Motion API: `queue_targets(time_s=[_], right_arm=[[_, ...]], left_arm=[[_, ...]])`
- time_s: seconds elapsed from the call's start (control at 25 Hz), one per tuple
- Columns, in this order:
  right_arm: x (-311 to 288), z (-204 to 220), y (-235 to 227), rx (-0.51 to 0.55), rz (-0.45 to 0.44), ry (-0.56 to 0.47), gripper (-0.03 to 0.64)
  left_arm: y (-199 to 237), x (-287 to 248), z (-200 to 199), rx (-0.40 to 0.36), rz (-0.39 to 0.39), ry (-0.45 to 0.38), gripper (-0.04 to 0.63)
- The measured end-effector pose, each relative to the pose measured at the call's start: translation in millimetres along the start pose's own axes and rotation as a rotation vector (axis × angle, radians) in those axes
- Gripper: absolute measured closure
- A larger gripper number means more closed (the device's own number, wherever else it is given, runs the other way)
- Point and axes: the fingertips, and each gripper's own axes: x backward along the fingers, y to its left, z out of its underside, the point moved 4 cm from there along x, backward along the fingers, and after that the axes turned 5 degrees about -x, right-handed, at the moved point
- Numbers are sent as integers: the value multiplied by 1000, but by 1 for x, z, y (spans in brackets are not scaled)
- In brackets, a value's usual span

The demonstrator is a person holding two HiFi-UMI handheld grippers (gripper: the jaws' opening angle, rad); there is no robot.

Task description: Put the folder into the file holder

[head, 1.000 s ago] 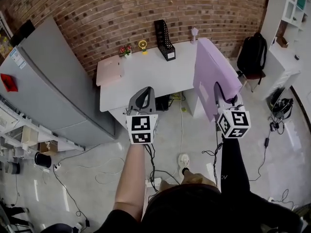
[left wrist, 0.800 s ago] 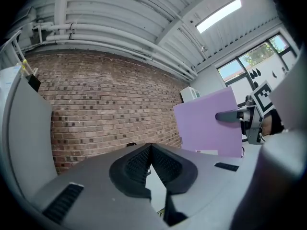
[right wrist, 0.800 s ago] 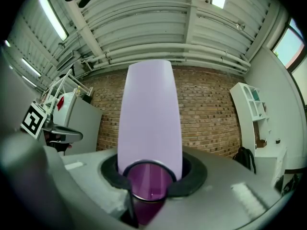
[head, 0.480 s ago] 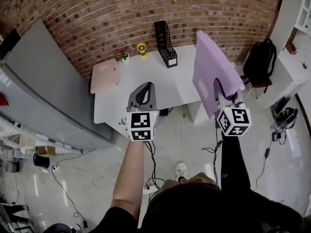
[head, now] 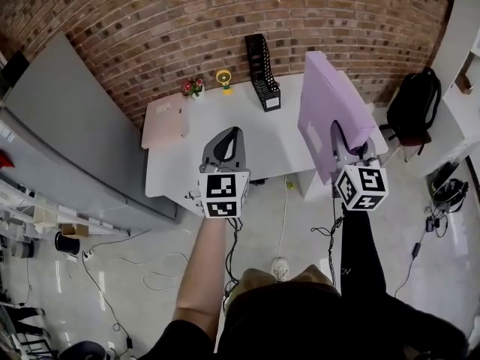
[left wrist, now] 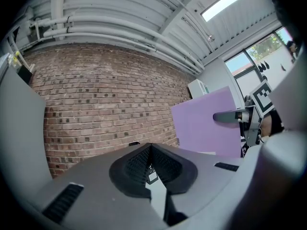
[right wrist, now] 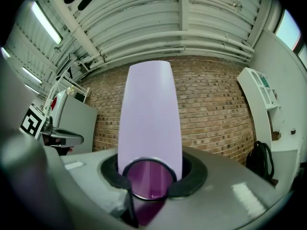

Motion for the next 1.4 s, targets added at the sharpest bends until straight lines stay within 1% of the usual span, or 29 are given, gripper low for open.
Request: queue_targets(time_s=[0.2,0.4,0.6,0.84,1.16,1.4], right_arm=[[-8,2,-1,-10,-10,-10,489],[-15,1,-4,-18,-11,-21,488],[-24,4,1,-14,-14,-20,488],[-48,6,8,-4,-4,-26,488],[-102,14,18,5,27,-23,486],[-161,13,25,38,59,-34,486]], left_arm=[[1,-6,3,-4,-3,5,586],[3,-10,0,1,-13,-10,586],[15,-16,3,3,-25,-14,586],[36,-34,10,7,-13,-21,586],[81,-80,27,25,7,-19,586],[117,-139,30,30,67,-39,586]])
